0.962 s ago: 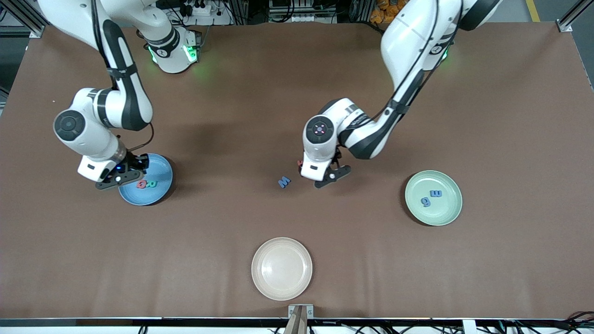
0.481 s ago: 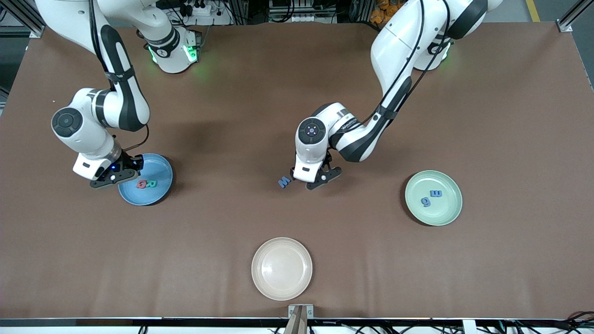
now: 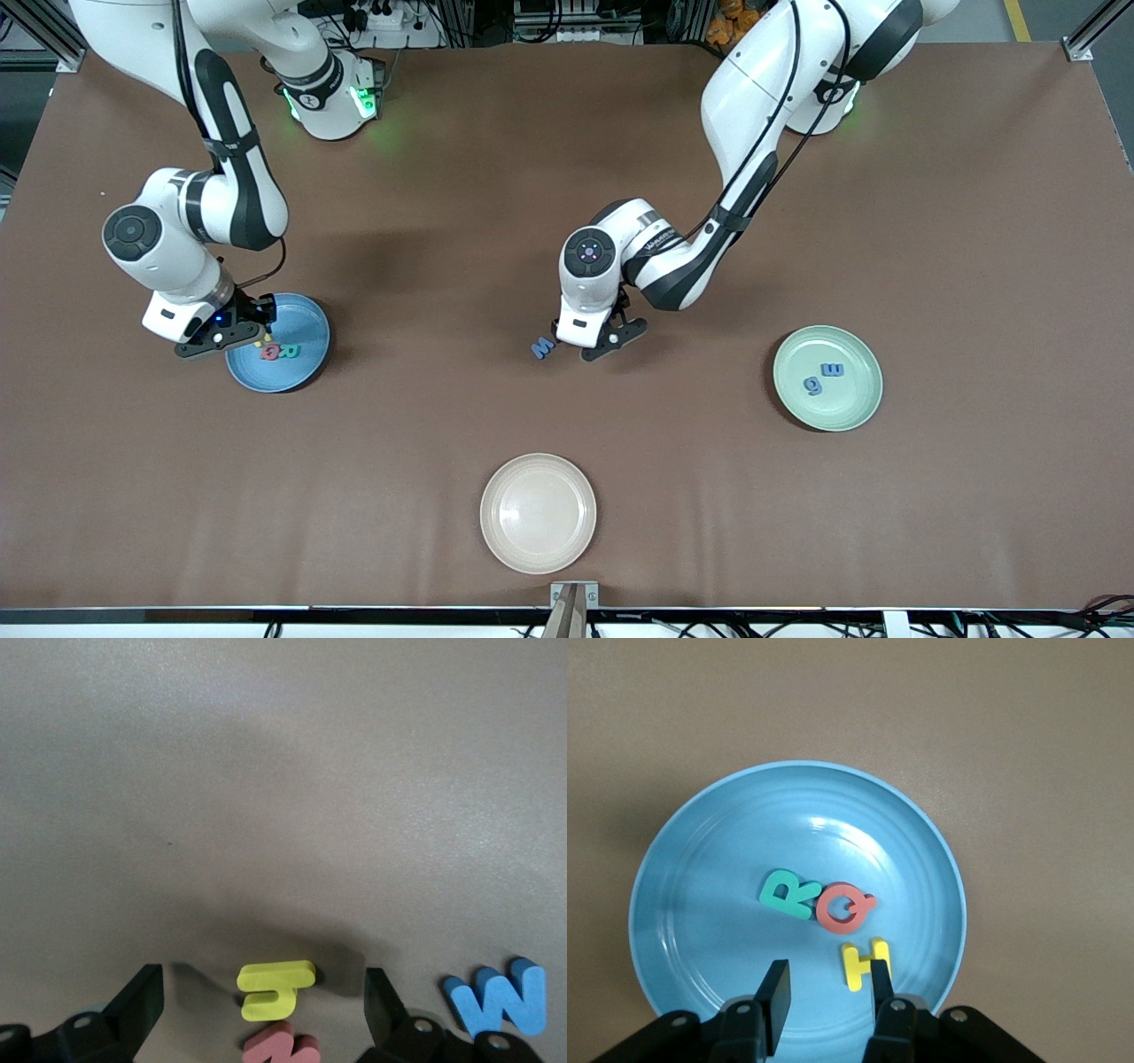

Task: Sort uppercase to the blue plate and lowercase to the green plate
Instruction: 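Release the H on the blue plate while the left gripper lowers onto yellow 4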

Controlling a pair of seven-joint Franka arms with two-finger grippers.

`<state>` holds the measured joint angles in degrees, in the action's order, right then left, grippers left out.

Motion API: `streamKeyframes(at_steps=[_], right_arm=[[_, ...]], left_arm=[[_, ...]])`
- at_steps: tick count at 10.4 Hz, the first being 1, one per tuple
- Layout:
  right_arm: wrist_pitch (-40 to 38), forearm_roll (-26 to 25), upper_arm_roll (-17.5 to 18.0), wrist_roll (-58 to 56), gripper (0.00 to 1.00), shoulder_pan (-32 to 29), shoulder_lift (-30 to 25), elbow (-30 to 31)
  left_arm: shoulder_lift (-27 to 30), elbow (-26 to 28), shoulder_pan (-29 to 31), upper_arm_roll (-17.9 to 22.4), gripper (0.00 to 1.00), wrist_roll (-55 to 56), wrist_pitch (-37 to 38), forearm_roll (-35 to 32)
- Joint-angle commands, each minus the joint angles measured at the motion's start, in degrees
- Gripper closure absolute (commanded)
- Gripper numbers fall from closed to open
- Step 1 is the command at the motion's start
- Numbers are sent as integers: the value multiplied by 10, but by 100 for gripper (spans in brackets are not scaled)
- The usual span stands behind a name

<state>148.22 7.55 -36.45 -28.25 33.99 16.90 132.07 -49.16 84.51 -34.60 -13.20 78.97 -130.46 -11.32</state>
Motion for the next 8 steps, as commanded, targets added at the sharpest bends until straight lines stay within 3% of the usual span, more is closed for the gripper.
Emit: streamKeyframes(at_steps=[1, 4, 6, 7, 8], right_arm=[[8, 2, 2, -4, 56, -2, -10, 12], [4, 2, 3, 1, 56, -1, -10, 8], [2, 18, 5, 12, 55, 5, -9, 6], [1, 27, 7, 12, 54, 5, -9, 5], [1, 28, 8, 13, 52, 5, -10, 3]], left_arm=[[-5, -11, -8, 5, 0, 22, 0, -14], [-6, -8, -9, 5, 0, 24, 0, -17], [-6, -8, -6, 5, 72, 24, 0, -14], [-6, -8, -4, 5, 100, 23, 0, -14], [-6, -8, -3, 5, 100, 24, 0, -14]])
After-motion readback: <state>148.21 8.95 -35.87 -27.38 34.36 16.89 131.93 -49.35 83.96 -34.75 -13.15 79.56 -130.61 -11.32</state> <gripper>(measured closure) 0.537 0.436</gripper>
